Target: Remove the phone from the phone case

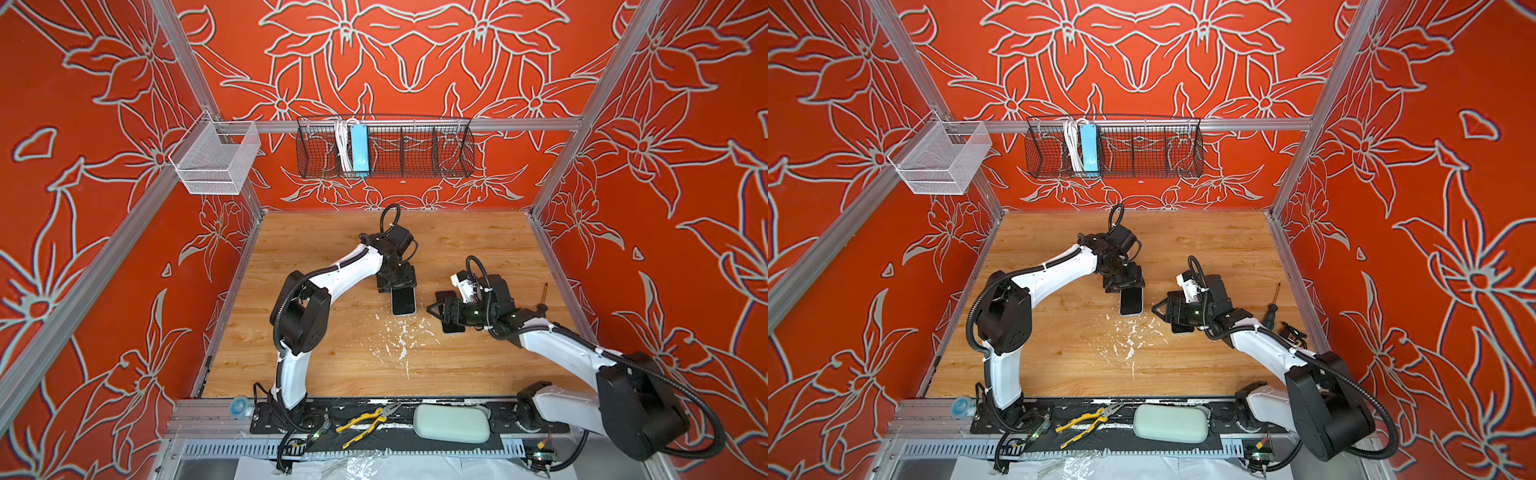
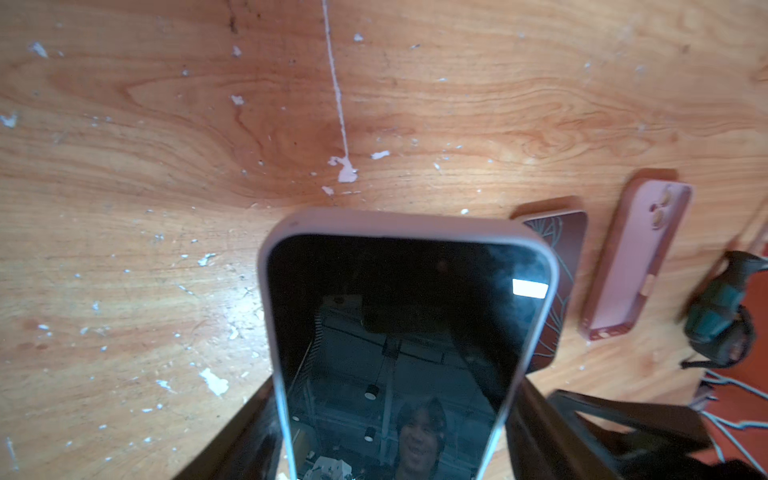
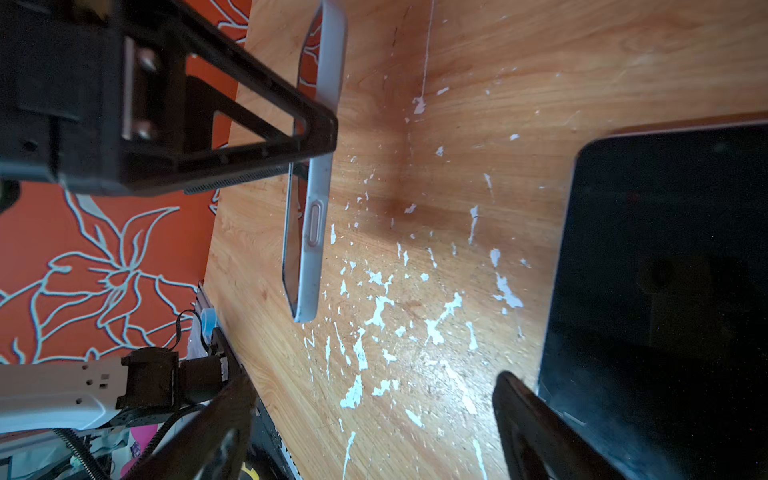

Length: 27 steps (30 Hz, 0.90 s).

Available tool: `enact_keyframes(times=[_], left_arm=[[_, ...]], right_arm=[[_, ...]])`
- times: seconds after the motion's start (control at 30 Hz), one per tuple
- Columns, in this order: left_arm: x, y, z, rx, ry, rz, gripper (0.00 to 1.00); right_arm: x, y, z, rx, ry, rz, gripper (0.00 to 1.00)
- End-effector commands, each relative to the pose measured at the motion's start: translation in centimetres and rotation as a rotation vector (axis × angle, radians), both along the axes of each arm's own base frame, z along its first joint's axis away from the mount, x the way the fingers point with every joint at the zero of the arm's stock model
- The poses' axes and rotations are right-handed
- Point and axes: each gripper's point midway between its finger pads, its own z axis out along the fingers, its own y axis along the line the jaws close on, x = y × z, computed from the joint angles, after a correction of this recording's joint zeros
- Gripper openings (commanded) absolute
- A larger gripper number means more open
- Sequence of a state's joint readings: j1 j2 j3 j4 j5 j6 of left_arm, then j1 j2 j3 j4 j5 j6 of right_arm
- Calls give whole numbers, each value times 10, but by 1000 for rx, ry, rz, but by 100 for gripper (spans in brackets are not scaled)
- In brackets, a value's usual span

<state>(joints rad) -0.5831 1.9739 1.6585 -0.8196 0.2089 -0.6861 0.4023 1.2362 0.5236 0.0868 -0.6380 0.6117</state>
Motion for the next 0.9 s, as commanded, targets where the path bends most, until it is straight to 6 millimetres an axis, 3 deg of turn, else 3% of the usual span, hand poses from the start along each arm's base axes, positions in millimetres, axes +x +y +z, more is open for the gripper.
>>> enact_keyframes(times=[0.0, 0.37, 0.6, 0.87], left_arm=[[6, -10, 42, -99, -63, 15, 36], [6, -16, 45, -139, -59, 11, 36], [5, -18, 51, -159, -72, 8, 36], [7, -15, 58, -169, -88, 13, 36]], right_arm=[[9, 17, 17, 66, -43, 19, 90], [19, 56, 35, 144, -89, 54, 85], [28, 69, 34, 177, -75, 39, 78], [30, 70, 37, 193, -84, 13, 40]])
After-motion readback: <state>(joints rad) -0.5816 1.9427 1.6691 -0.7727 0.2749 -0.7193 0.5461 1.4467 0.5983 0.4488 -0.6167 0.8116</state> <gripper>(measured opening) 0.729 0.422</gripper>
